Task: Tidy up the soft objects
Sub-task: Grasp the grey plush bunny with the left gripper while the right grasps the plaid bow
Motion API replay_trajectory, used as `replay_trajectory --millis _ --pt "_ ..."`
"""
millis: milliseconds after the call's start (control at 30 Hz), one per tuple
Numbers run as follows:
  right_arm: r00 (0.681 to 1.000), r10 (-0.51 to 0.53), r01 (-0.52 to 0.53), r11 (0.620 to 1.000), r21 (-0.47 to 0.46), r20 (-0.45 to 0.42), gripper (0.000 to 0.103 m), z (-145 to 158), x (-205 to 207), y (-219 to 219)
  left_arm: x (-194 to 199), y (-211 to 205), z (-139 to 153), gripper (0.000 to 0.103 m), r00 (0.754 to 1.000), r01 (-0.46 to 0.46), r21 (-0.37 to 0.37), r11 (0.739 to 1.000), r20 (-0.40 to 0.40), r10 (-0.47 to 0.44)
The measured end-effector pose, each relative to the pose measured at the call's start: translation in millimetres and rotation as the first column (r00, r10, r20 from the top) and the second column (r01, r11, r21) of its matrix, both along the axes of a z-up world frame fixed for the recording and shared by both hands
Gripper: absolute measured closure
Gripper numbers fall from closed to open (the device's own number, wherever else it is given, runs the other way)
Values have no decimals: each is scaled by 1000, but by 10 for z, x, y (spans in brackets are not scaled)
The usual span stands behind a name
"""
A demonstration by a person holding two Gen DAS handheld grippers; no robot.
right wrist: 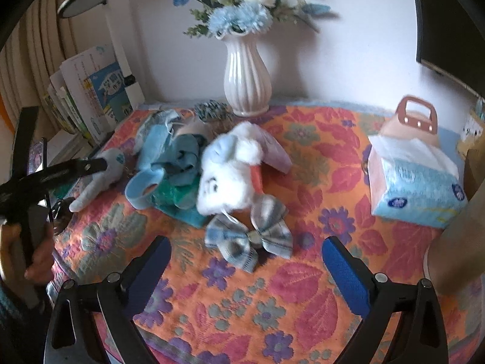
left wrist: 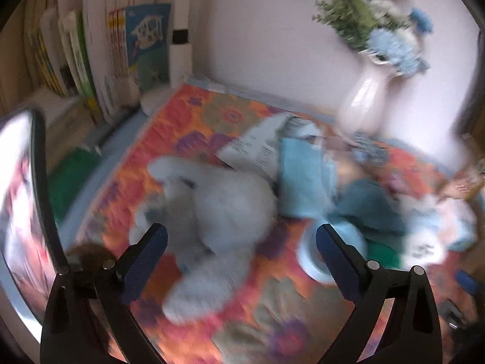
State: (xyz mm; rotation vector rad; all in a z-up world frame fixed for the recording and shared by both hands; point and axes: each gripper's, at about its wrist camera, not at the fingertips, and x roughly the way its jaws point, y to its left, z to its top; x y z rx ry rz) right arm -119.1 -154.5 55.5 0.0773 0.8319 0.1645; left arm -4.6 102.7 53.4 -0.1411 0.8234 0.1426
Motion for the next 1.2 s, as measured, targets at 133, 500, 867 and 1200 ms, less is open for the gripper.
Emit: replay_trajectory --millis 133,500,867,1200 --pt "998 9 -7 999 32 -65 3 -93 128 -59 192 5 -118 17 999 -9 88 996 -42 13" --pt "987 -20 7 997 -81 -157 45 -364 460 166 255 -149 -251 19 999 -1 268 963 -43 13" --pt "991 16 -18 1000 -13 -133 75 -288 192 -61 -159 -205 42 55 983 157 95 983 86 -165" --pt "994 -7 -3 996 -93 -108 75 -164 -237 -348 -741 -361 97 50 937 345 -79 935 83 -339"
